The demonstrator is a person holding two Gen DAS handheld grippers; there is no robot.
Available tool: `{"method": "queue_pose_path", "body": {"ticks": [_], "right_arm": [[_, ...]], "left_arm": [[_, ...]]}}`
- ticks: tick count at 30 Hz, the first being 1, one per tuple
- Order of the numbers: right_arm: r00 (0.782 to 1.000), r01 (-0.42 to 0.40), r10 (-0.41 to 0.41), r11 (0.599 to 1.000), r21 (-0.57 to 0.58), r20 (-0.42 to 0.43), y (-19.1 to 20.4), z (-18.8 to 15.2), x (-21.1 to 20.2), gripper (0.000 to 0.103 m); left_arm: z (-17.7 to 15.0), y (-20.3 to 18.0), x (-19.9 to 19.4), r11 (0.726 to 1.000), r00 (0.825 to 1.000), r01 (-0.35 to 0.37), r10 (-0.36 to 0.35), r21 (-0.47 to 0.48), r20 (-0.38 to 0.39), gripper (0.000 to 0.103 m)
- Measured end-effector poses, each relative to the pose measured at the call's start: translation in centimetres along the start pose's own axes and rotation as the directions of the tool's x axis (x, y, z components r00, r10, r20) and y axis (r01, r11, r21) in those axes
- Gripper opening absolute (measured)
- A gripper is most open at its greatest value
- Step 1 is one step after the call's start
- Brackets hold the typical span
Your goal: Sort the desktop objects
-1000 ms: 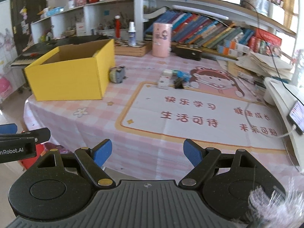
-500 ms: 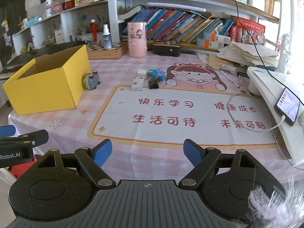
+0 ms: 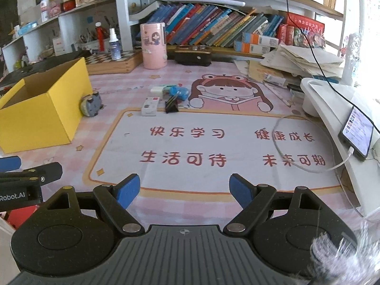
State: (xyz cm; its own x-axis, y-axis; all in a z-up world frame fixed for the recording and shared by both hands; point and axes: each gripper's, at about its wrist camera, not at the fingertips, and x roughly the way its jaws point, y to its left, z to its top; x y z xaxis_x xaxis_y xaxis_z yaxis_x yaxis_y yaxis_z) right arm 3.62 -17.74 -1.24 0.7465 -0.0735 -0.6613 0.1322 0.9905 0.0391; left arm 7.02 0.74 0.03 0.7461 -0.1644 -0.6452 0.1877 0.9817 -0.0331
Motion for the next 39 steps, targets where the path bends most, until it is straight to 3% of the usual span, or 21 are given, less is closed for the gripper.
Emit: {"method": "queue_pose_path", "body": {"ticks": [20, 39], "right_arm": [[0.998, 0.047, -0.047, 0.999, 0.013, -0.034, -5.0, 3.5, 4.4, 0.082], [0.999, -0.033, 0.032, 0.999, -0.023, -0.026, -9.5, 8.4, 9.4, 0.082]], "left_arm": [[3.5, -4.6, 5.9, 0.999, 0.998, 0.050, -0.050, -0.004, -0.034, 0.091], [7.2, -8.3, 9.8, 0.999, 0.999, -0.025, 0.024, -0.048, -0.024, 0.090]]}}
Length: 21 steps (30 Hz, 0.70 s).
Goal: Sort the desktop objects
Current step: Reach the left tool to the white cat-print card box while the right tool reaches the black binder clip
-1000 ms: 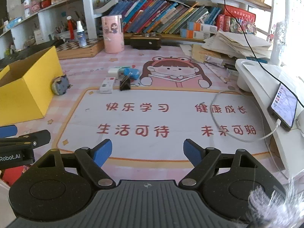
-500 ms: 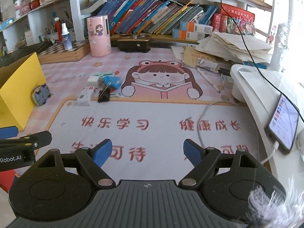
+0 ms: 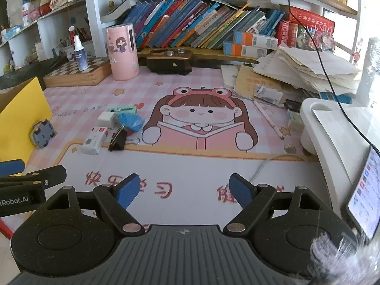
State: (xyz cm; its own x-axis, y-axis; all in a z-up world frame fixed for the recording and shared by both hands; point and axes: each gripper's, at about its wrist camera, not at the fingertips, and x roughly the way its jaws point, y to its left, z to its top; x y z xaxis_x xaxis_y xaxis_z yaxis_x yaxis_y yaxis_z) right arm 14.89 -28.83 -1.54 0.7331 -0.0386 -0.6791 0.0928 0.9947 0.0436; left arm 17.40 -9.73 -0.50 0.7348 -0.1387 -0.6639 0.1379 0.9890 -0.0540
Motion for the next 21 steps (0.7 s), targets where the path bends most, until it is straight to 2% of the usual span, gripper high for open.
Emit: {"method": "queue_pose_path", "body": {"ticks": [17, 21], "right_arm": [[0.996, -0.087, 0.086, 0.996, 0.033, 0.014, -3.5, 2.9, 3.2, 0.082], [0.996, -0.093, 0.093, 0.995, 0.041, 0.013, -4.0, 3.3, 3.8, 0.082]], "left_arm": [[2.0, -2.9, 2.6, 0.999, 0.999, -0.050, 0.050, 0.000, -0.004, 0.089], [2.2, -3.2, 3.2, 0.998, 0.998, -0.055, 0.055, 0.002, -0.010, 0.084]]}}
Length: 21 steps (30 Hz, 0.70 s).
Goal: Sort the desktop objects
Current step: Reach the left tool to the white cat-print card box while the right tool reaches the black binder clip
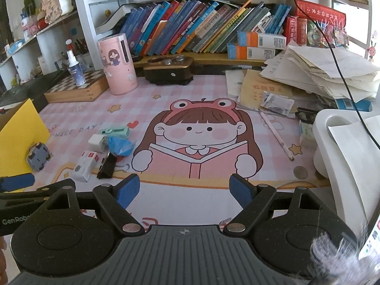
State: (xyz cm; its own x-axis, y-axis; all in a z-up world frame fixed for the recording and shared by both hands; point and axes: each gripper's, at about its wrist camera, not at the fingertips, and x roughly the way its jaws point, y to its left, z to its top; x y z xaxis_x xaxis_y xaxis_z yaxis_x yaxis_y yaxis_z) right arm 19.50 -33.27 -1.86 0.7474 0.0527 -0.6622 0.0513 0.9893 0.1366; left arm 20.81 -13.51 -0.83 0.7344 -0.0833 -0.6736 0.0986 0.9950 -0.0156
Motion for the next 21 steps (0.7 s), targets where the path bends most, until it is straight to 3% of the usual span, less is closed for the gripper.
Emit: {"method": "queue_pose_path", "body": {"ticks": [10, 21], "right_arm": [[1.000, -0.012, 0.012, 1.000, -0.010, -0.017, -0.7, 0.5, 1.2, 0.082], [0.999, -0.031, 0.030, 0.999, -0.034, -0.027, -0.6, 1.0, 2.2, 0.082]], "left_arm": [[0.3, -0.9, 1.9, 1.000, 1.000, -0.001, 0.002, 0.017, -0.021, 0.066], [1.2, 0.5, 5.5, 0.997, 0.996, -0.073, 0.072, -0.005, -0.059, 0.050]]}}
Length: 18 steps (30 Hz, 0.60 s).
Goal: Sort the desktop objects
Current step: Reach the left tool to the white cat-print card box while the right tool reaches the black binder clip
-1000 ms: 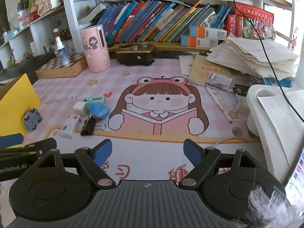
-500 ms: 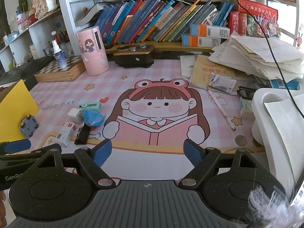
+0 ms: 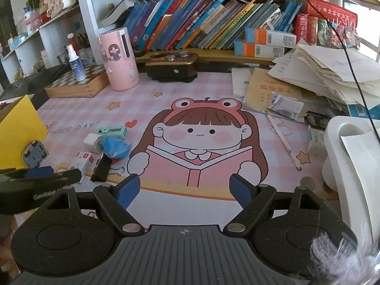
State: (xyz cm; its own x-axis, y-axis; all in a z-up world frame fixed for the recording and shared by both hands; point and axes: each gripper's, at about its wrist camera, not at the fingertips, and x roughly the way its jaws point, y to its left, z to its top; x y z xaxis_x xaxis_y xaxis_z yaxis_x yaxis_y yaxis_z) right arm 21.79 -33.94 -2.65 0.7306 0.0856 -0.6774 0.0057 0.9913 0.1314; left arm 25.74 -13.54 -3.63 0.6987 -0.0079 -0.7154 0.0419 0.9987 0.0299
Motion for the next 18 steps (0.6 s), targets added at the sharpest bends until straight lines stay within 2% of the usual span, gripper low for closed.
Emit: {"method": "queue_pose_path", "body": {"ticks": [9, 11, 12, 13, 18], "right_arm": [[0.999, -0.033, 0.033, 0.999, -0.030, -0.012, 0.2, 0.3, 0.2, 0.082], [0.999, -0.034, 0.034, 0.999, -0.030, -0.013, 0.2, 0.2, 0.2, 0.082], [0.999, -0.034, 0.034, 0.999, -0.029, -0.014, 0.2, 0.2, 0.2, 0.082], [0.999, -0.034, 0.034, 0.999, -0.028, -0.015, 0.3, 0.2, 0.2, 0.082], [0.999, -0.051, 0.050, 0.998, -0.029, -0.020, 0.5, 0.1, 0.3, 0.082]], "left_arm": [[0.4, 0.0, 2.9, 1.000, 0.998, 0.005, -0.004, 0.015, -0.062, 0.040], [0.3, 0.1, 2.9, 1.000, 0.998, 0.013, -0.012, 0.017, -0.056, 0.036], [0.2, 0.0, 2.8, 1.000, 0.998, 0.020, -0.019, 0.020, -0.056, 0.030], [0.2, -0.1, 2.7, 0.999, 0.998, 0.022, -0.020, 0.026, -0.054, 0.028], [0.1, 0.4, 1.6, 1.000, 0.999, 0.018, -0.018, 0.007, -0.041, 0.028]]}}
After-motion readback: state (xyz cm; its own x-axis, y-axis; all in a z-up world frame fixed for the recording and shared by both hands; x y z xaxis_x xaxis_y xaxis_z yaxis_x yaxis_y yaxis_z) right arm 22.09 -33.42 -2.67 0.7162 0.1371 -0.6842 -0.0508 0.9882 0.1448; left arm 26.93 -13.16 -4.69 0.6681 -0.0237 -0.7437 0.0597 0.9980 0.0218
